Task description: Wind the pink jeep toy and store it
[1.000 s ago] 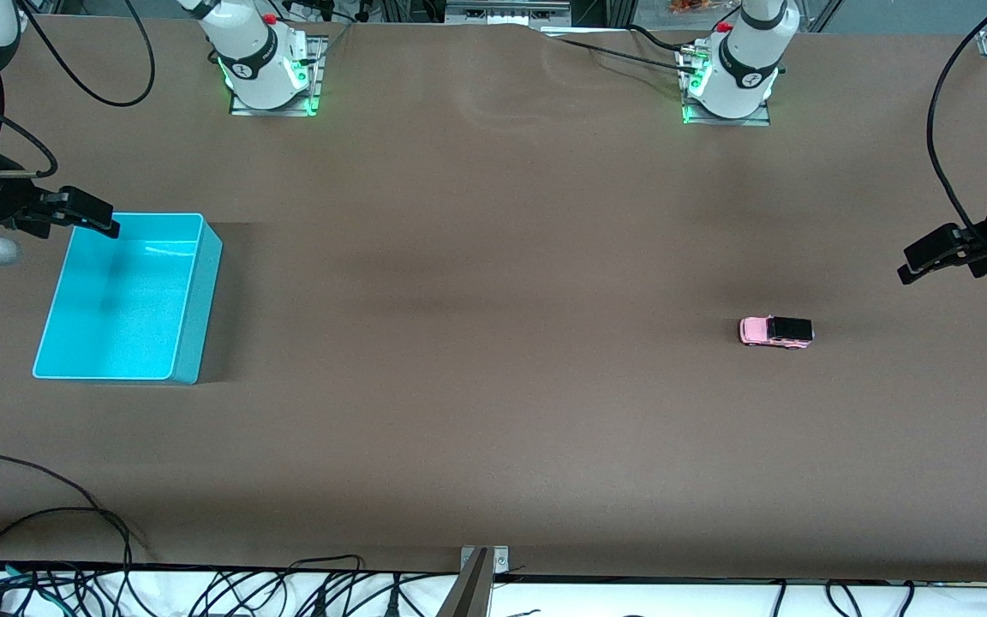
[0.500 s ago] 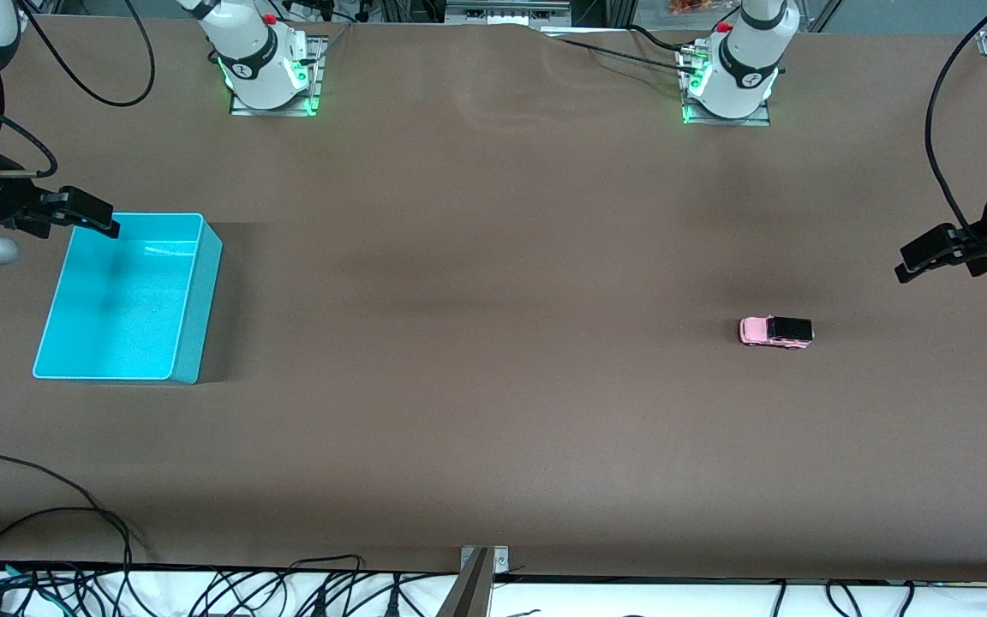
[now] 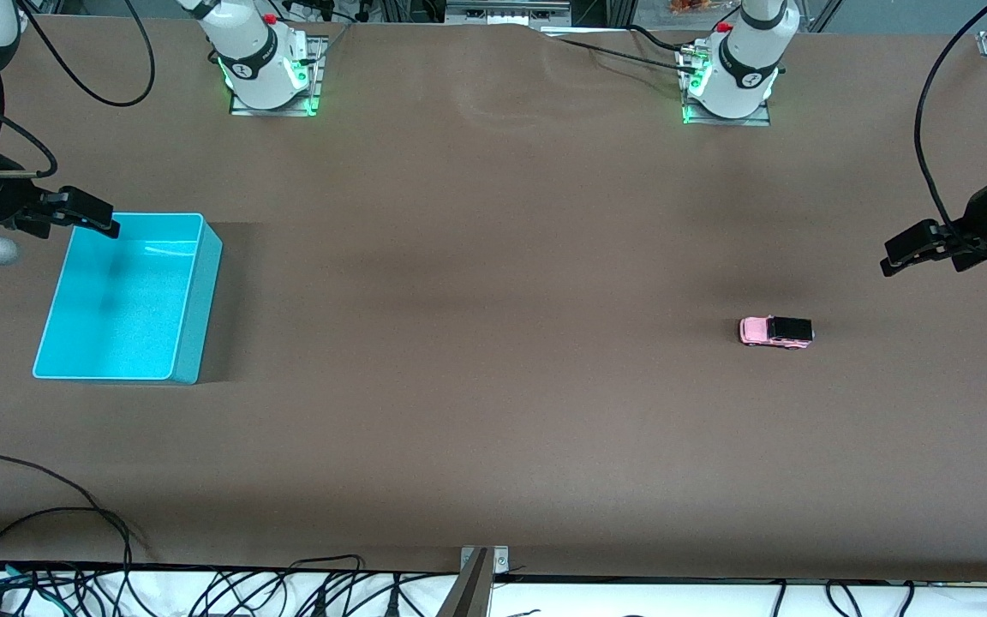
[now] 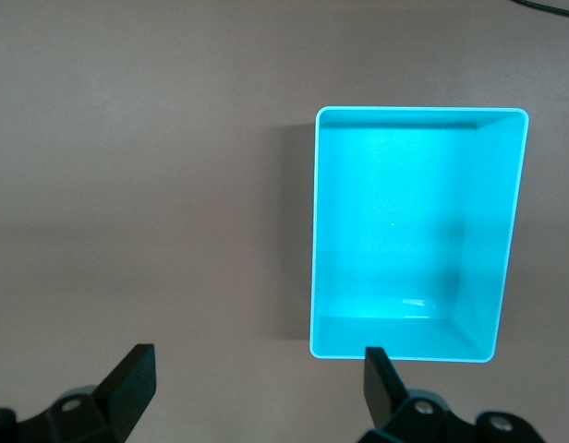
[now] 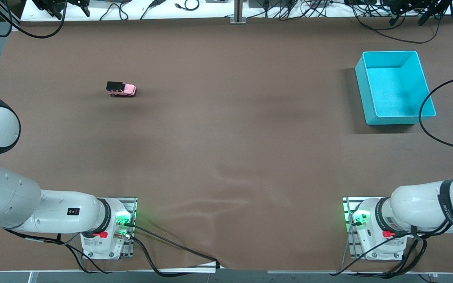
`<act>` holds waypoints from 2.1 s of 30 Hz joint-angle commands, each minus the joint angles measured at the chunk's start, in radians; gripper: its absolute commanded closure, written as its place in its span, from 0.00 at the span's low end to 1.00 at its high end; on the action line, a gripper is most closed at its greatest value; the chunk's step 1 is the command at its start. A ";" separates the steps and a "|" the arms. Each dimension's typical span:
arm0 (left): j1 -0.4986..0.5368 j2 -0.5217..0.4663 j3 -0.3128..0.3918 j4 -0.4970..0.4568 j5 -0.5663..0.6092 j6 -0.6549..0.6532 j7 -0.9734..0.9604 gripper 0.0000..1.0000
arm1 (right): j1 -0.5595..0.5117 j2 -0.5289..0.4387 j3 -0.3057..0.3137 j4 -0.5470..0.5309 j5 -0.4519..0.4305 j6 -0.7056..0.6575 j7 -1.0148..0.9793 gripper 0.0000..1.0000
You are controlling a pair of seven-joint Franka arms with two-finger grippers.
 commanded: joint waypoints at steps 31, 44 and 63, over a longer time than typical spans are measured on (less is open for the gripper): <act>-0.001 -0.007 -0.004 -0.015 0.029 -0.011 0.018 0.00 | 0.001 0.008 0.002 0.022 -0.015 0.009 -0.010 0.00; -0.004 0.004 -0.007 -0.011 0.029 -0.027 0.004 0.00 | 0.001 0.008 0.002 0.022 -0.016 0.009 -0.011 0.00; -0.004 0.065 -0.007 -0.017 0.029 -0.027 -0.368 0.00 | -0.001 0.008 0.002 0.022 -0.015 0.009 -0.011 0.00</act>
